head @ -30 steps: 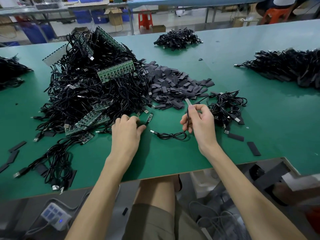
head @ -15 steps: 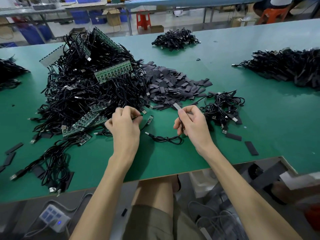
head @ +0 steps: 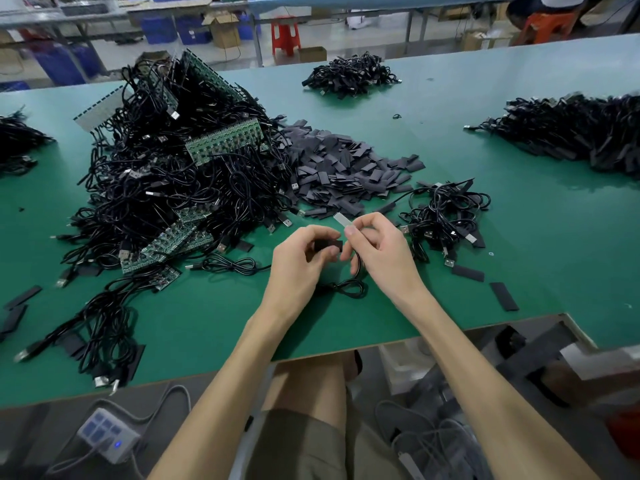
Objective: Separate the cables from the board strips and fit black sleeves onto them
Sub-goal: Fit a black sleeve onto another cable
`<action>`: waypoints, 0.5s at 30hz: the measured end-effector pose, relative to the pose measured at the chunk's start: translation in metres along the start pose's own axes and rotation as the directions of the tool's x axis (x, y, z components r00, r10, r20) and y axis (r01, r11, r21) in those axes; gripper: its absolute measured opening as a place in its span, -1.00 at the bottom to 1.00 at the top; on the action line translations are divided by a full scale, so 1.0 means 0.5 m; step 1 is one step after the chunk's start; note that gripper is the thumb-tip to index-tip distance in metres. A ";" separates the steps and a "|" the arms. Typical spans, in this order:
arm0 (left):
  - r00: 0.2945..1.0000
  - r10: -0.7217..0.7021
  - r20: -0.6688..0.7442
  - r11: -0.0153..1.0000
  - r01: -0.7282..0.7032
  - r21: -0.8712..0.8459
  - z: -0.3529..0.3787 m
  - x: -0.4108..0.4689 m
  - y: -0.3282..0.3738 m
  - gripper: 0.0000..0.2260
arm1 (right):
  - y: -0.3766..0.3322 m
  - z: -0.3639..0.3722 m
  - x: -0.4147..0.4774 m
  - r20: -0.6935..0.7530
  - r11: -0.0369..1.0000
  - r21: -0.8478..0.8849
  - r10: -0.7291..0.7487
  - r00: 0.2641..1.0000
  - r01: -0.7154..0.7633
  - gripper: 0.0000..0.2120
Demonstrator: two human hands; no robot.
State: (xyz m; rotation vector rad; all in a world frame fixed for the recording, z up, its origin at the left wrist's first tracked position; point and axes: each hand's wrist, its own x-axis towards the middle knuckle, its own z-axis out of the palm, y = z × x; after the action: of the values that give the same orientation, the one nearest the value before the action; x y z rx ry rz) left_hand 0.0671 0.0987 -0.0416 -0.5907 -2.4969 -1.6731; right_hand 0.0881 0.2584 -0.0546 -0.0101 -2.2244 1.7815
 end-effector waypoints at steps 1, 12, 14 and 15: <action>1.000 -0.006 -0.001 1.000 0.006 -0.009 -0.001 0.000 0.000 -0.80 | -0.001 0.001 0.000 0.001 1.000 -0.005 -0.004 1.000 0.004 -0.84; 0.998 -0.027 -0.057 0.999 0.025 -0.034 -0.003 -0.001 -0.005 -0.82 | -0.001 0.002 -0.002 0.009 1.000 -0.010 0.011 1.000 -0.011 -0.88; 0.996 -0.041 -0.080 0.998 0.038 -0.041 -0.004 -0.001 -0.008 -0.84 | 0.001 0.003 -0.001 0.005 1.000 -0.016 0.014 1.000 -0.013 -0.87; 0.995 -0.041 -0.086 0.998 0.037 -0.050 -0.004 -0.001 -0.008 -0.84 | 0.002 0.002 0.000 0.004 1.000 -0.018 0.014 1.000 -0.014 -0.87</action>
State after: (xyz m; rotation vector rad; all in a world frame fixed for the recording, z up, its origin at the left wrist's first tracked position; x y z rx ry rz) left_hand 0.0657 0.0953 -0.0446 -0.4651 -2.4292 -1.7371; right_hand 0.0880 0.2575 -0.0556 -0.0259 -2.2484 1.7702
